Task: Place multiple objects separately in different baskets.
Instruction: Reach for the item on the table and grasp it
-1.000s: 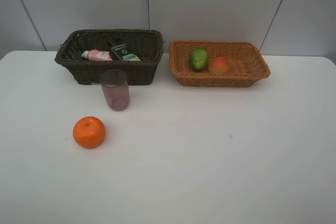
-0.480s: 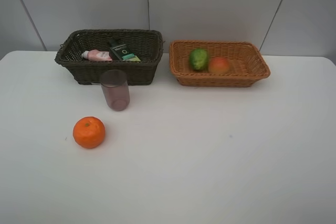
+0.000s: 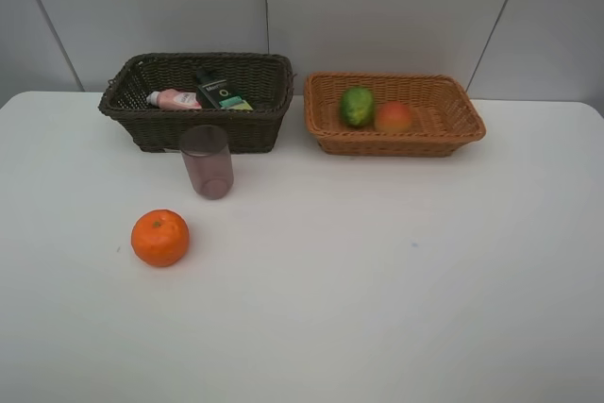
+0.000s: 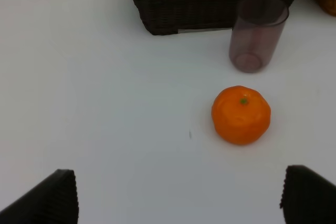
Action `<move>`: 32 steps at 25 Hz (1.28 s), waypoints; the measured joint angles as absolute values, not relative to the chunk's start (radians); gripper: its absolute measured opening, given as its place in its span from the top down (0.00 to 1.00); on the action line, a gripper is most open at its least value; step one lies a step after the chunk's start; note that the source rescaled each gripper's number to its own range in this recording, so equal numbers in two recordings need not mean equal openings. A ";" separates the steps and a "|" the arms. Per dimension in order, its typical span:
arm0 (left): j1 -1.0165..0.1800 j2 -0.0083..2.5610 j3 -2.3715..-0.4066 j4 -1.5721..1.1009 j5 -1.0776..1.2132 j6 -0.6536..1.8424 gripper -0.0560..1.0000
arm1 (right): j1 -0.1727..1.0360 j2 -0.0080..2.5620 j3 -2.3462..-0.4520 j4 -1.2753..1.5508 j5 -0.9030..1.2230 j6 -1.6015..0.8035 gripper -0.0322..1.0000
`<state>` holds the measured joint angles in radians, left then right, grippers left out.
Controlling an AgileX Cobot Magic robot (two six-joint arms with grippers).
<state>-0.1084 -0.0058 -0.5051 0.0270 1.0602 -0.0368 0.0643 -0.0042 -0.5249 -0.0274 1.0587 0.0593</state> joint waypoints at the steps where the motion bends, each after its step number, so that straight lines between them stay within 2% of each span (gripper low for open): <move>1: -0.108 -0.006 -0.505 0.027 1.060 -0.037 0.00 | 0.049 -0.004 -0.525 -0.027 1.059 0.059 0.26; 8: -0.108 -0.006 -0.505 0.027 1.060 -0.037 0.00 | -0.051 -0.004 -0.525 -0.027 1.059 0.060 0.26; 32: -0.108 -0.006 -0.505 0.027 1.060 -0.037 0.00 | -0.059 -0.004 -0.525 -0.027 1.059 0.060 0.26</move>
<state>-0.1084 -0.0058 -0.5051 0.0270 1.0602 -0.0368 -0.0589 -0.0042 -0.5249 -0.0267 1.0587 0.0602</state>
